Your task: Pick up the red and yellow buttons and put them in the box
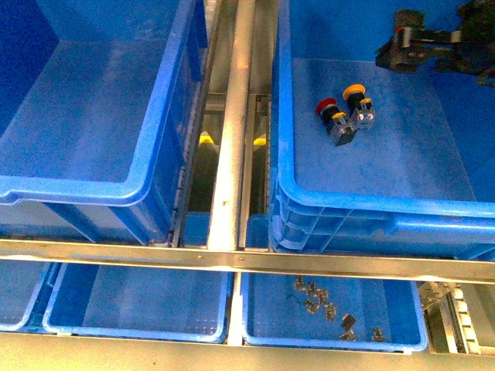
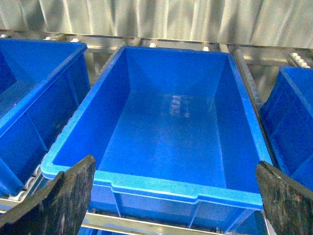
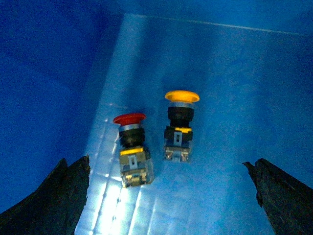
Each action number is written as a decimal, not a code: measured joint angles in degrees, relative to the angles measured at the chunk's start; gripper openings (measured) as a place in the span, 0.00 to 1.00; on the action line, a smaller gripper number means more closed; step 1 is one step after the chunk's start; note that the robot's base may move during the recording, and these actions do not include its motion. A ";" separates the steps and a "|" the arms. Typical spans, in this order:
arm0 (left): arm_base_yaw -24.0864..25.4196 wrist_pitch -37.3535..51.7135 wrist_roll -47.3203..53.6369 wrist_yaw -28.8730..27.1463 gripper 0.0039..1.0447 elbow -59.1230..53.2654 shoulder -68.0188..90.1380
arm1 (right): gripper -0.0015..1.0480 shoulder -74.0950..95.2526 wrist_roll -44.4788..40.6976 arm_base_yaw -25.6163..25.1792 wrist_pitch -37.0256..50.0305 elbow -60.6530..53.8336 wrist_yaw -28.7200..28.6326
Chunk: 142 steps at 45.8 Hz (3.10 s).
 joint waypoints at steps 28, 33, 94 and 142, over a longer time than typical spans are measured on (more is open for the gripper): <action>0.00 0.02 0.02 0.00 0.93 0.00 0.00 | 0.28 -26.34 0.98 -3.28 55.19 -46.53 11.32; 0.00 0.00 0.02 -0.02 0.93 0.00 0.00 | 0.05 -30.93 0.48 -3.26 54.73 -52.72 11.26; 0.00 0.00 0.09 -0.02 0.02 0.00 0.00 | 0.04 -94.51 0.24 -3.26 8.55 -67.60 11.28; 0.00 0.00 0.09 -0.02 0.02 0.00 0.00 | 0.04 -114.97 0.15 -3.26 -12.09 -67.58 11.28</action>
